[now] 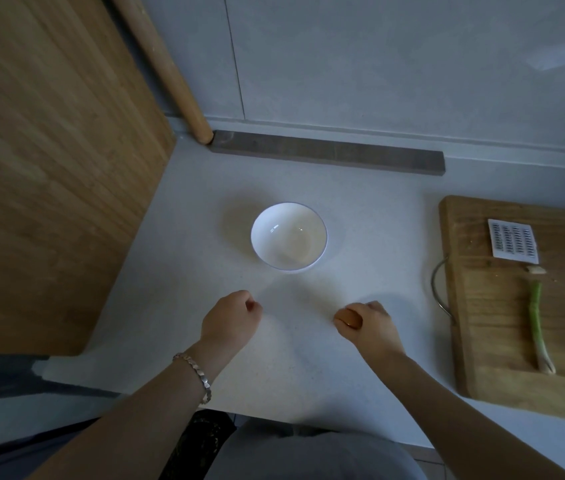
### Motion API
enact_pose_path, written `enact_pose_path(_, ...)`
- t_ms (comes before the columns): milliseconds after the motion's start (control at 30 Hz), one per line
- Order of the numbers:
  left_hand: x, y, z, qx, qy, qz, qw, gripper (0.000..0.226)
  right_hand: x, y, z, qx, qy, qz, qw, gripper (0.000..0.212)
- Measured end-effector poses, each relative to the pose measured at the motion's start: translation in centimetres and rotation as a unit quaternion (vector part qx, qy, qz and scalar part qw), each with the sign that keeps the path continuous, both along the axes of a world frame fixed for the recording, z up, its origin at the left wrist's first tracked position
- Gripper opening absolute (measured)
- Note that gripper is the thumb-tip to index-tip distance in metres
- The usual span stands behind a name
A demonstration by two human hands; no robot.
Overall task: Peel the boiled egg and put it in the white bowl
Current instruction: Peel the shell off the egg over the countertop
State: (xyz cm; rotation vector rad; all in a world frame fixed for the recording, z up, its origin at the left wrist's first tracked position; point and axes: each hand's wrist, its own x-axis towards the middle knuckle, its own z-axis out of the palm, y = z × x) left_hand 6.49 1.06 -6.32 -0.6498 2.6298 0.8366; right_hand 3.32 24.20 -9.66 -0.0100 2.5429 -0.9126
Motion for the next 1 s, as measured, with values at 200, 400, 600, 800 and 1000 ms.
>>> enact_pose_path(200,0.1,-0.1,0.0,0.004,0.003,0.001,1.0,0.025,-0.5,-1.1,-0.2,-0.008,0.005,-0.004,1.0,0.02)
enact_pose_path(400,-0.1,-0.1,0.2,0.004,0.005,0.007,1.0,0.02,0.3,-0.7,-0.5,0.002,-0.009,0.008,1.0,0.018)
enact_pose_path(600,-1.4,1.1,1.8,0.219,-0.052,0.03,0.974,0.007,-0.2,-1.5,2.6,-0.155,0.015,-0.025,0.988,0.044)
enact_pose_path(800,-2.1,2.0,4.9,0.552,-0.081,0.056,0.828,0.03,-0.8,-2.3,7.6,-0.236,0.124,0.08,0.96,0.048)
enact_pose_path(1000,-1.6,2.7,5.8,0.508,-0.006,0.088,0.857,0.014,-0.6,-2.2,9.6,-0.223,0.113,0.114,0.961,0.035)
